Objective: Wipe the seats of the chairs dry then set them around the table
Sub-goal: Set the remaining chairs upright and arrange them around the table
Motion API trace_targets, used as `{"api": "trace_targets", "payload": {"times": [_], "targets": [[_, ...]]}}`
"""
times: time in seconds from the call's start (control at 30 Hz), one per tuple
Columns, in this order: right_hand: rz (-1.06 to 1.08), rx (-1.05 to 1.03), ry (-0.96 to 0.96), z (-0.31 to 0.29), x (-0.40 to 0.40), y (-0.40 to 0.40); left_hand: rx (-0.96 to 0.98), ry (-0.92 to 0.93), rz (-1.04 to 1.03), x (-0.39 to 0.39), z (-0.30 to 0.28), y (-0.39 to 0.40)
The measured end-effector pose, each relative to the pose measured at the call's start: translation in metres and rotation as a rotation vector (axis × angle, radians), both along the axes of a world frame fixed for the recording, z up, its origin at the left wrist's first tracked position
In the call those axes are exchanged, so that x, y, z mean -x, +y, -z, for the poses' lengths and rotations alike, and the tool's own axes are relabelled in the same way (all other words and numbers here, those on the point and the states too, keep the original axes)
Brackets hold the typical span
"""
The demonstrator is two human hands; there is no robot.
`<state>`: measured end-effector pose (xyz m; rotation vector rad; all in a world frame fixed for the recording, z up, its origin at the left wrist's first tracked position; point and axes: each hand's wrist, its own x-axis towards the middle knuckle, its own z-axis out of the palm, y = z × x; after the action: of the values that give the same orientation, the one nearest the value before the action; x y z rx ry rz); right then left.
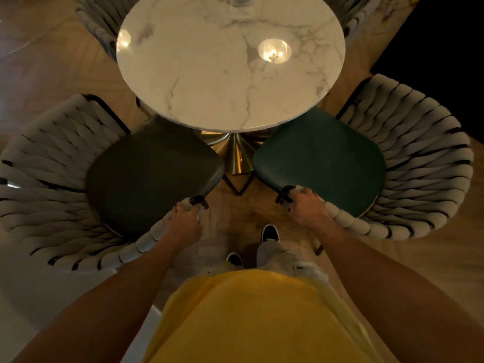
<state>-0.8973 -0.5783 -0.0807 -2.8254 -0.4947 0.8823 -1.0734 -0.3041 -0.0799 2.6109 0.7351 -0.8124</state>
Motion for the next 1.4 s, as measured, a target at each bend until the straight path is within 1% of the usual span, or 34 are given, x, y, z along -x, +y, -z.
{"api": "trace_targets", "payload": {"times": [0.1,0.17,0.23,0.3,0.4,0.57,0.63,0.8,0.9,1.03,1.17,1.4], "targets": [[0.088,-0.118,0.003,-0.014,0.019,-0.016,0.033,-0.032,0.159,-0.005,-0.015,-0.01],[0.138,-0.147,0.004,-0.018,0.03,-0.031,0.019,-0.116,0.229,-0.011,-0.014,-0.022],[0.187,-0.167,0.004,-0.022,0.038,-0.052,0.049,-0.176,0.228,-0.018,-0.012,-0.037],[0.239,-0.175,0.011,-0.025,0.045,-0.077,0.138,-0.135,0.269,-0.025,-0.016,-0.063],[0.328,-0.18,0.009,-0.03,0.054,-0.125,0.197,-0.174,0.311,-0.038,-0.021,-0.103],[0.463,-0.181,-0.007,-0.034,0.07,-0.219,0.24,-0.173,0.332,-0.064,-0.016,-0.202],[0.539,-0.197,0.022,-0.03,0.074,-0.263,0.269,-0.176,0.333,-0.073,-0.015,-0.249],[0.69,-0.255,0.097,-0.027,0.077,-0.373,0.337,-0.119,0.419,-0.094,-0.021,-0.368],[0.744,-0.246,0.081,-0.028,0.077,-0.429,0.403,-0.097,0.448,-0.104,-0.026,-0.432],[0.805,-0.274,0.088,-0.03,0.075,-0.485,0.444,-0.093,0.49,-0.116,-0.034,-0.497],[0.872,-0.333,0.076,-0.03,0.067,-0.522,0.491,-0.093,0.513,-0.136,-0.038,-0.54],[0.864,-0.348,0.069,-0.03,0.019,-0.562,0.494,-0.055,0.545,-0.203,-0.038,-0.597]]}}
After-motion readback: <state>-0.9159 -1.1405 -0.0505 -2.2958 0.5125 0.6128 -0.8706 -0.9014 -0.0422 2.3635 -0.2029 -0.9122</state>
